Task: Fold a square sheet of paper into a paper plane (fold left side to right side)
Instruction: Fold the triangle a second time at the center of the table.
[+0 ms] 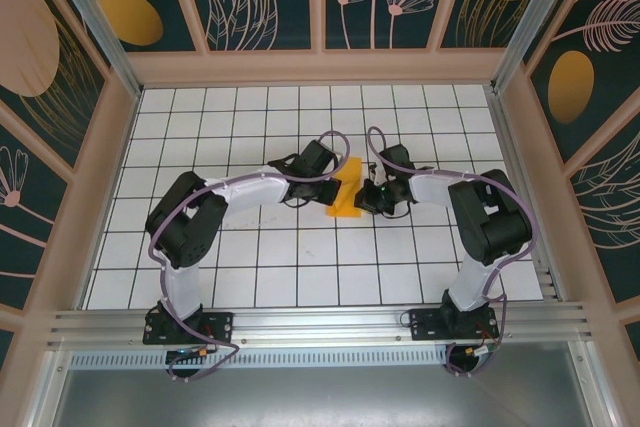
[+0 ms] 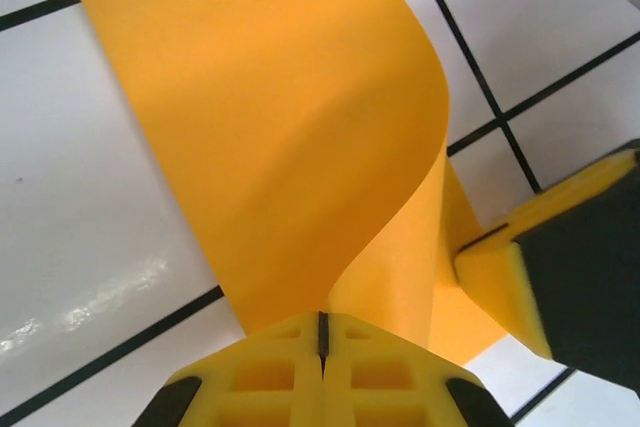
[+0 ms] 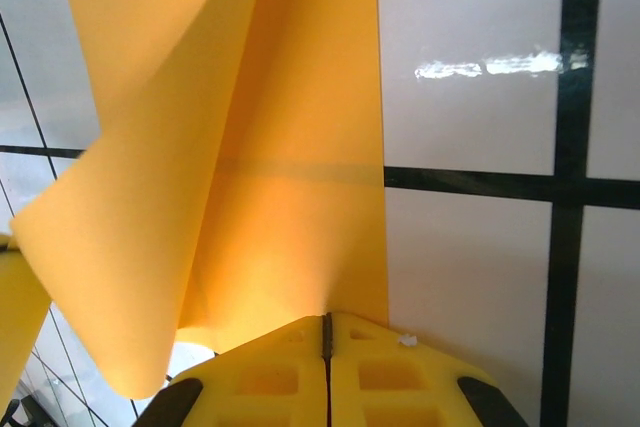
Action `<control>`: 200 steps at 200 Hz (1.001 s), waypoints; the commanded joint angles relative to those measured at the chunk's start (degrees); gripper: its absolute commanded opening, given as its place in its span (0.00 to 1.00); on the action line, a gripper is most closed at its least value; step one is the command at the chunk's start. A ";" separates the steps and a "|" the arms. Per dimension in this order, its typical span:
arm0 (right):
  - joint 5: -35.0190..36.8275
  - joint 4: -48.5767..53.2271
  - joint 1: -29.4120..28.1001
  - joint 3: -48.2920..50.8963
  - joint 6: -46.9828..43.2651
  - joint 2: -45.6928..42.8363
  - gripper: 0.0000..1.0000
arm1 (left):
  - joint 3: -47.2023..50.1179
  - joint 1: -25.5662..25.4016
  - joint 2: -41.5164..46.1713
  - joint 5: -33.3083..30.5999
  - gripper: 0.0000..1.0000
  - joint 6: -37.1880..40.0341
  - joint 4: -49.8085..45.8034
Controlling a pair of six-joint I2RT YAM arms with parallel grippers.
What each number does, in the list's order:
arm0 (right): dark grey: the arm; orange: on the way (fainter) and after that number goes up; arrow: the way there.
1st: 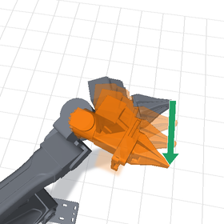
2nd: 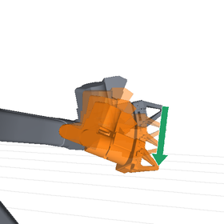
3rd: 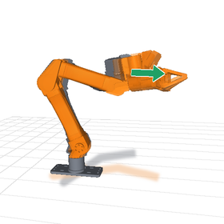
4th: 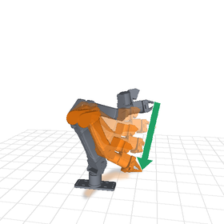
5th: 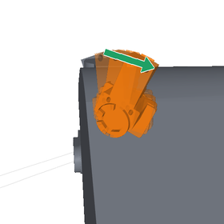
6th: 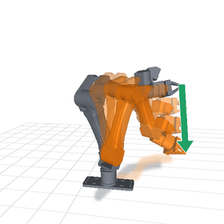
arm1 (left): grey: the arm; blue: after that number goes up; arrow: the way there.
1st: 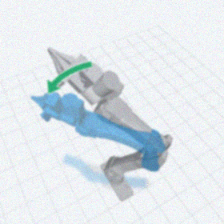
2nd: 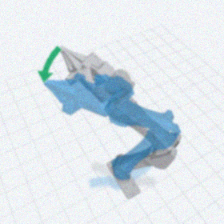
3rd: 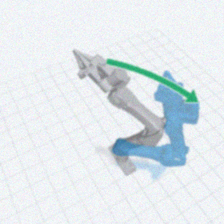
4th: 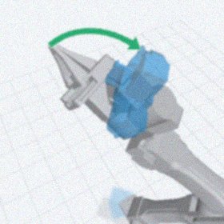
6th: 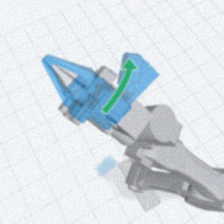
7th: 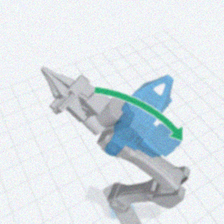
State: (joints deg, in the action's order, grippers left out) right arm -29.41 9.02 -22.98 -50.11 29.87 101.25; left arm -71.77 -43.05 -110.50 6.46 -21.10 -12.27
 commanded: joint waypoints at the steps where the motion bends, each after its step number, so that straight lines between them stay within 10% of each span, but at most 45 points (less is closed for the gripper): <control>1: 2.94 3.57 -0.48 -0.31 -1.39 1.66 0.09 | -1.71 0.85 -1.20 -1.33 0.00 1.50 -1.53; 200: 3.21 4.52 -1.28 -1.30 -1.92 2.27 0.09 | -5.31 3.02 -7.57 -0.09 0.00 3.24 -0.74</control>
State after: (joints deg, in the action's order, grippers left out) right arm -28.29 10.46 -23.64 -51.03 28.82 101.43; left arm -75.20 -40.56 -116.66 6.81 -18.63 -12.27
